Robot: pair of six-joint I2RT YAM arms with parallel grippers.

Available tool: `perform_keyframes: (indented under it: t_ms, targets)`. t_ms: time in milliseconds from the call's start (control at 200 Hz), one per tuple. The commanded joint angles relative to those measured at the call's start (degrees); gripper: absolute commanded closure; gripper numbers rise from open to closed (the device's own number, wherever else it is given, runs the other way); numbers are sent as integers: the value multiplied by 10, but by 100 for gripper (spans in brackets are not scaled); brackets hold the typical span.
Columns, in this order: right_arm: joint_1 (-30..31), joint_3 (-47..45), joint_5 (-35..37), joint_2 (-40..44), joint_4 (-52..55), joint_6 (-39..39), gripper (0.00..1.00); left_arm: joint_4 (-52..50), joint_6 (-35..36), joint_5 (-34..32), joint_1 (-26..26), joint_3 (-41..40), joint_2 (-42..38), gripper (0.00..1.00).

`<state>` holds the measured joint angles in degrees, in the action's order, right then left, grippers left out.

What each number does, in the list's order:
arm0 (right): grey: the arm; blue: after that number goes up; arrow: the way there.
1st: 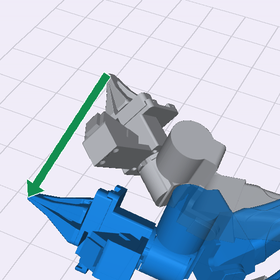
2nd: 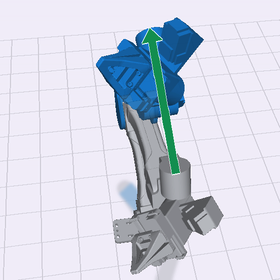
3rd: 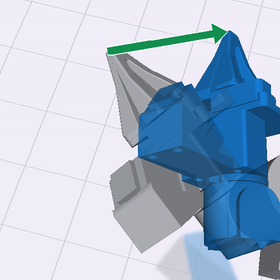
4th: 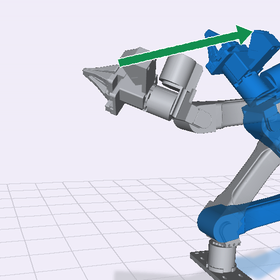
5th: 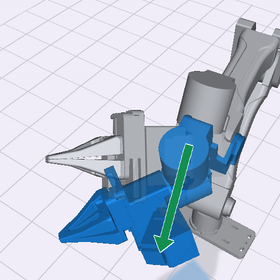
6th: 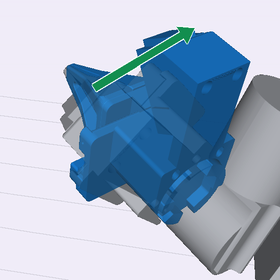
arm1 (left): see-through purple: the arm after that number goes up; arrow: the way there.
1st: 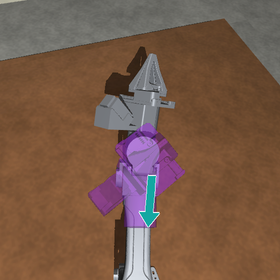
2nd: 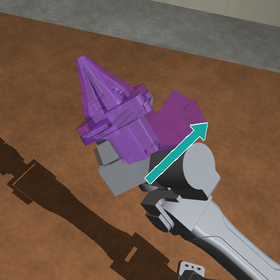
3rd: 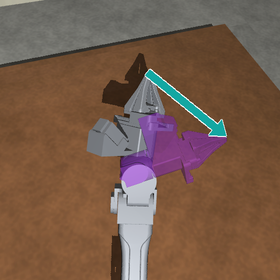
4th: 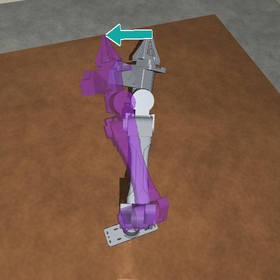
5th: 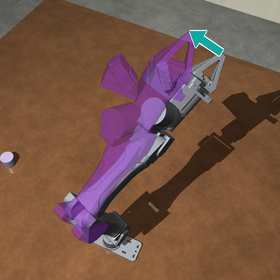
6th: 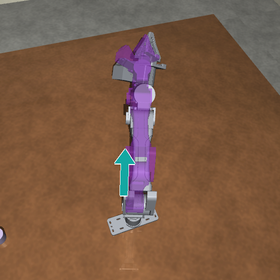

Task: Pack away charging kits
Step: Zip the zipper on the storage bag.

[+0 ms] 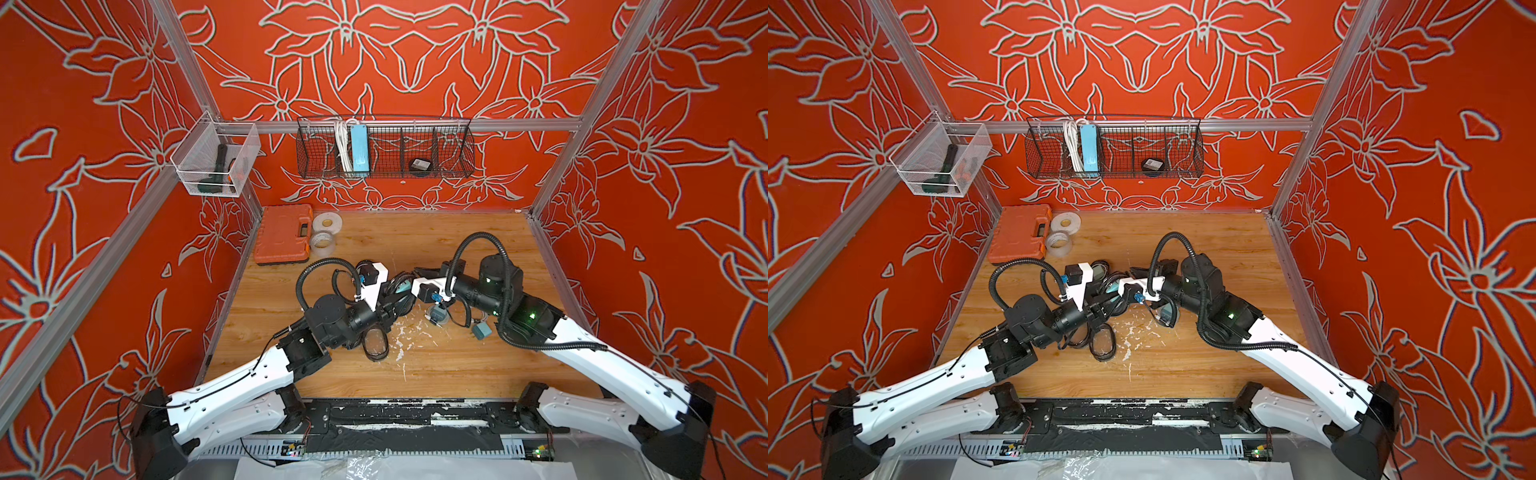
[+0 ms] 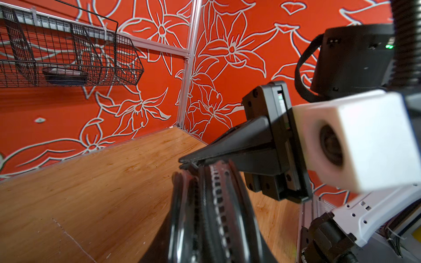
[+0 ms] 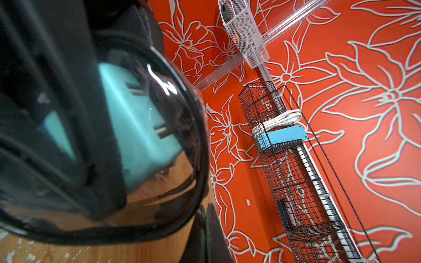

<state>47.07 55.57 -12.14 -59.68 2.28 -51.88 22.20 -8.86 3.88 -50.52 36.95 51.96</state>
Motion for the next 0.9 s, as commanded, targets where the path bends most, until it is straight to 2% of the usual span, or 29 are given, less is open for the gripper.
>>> perform_keyframes:
  t_ms: [0,230,375,475,616,711,896]
  targets:
    - [-15,31,-22,33,-115,17,100,-105,2,47,-4,-13,25,100]
    - [-15,23,11,8,-152,61,100,-104,6,51,-4,-8,38,100]
    - [-15,-7,-10,18,-198,114,100,-101,4,44,-4,-5,37,100]
    - [-15,-49,-57,34,-264,175,100,-100,2,35,-4,-1,30,88]
    - [-14,-69,-125,37,-294,229,100,-81,-4,43,-4,1,9,71]
    - [-14,-78,-120,30,-328,253,100,-60,0,56,-4,16,-6,60]
    - [-14,-56,-93,15,-328,291,100,24,24,71,-4,13,-28,35]
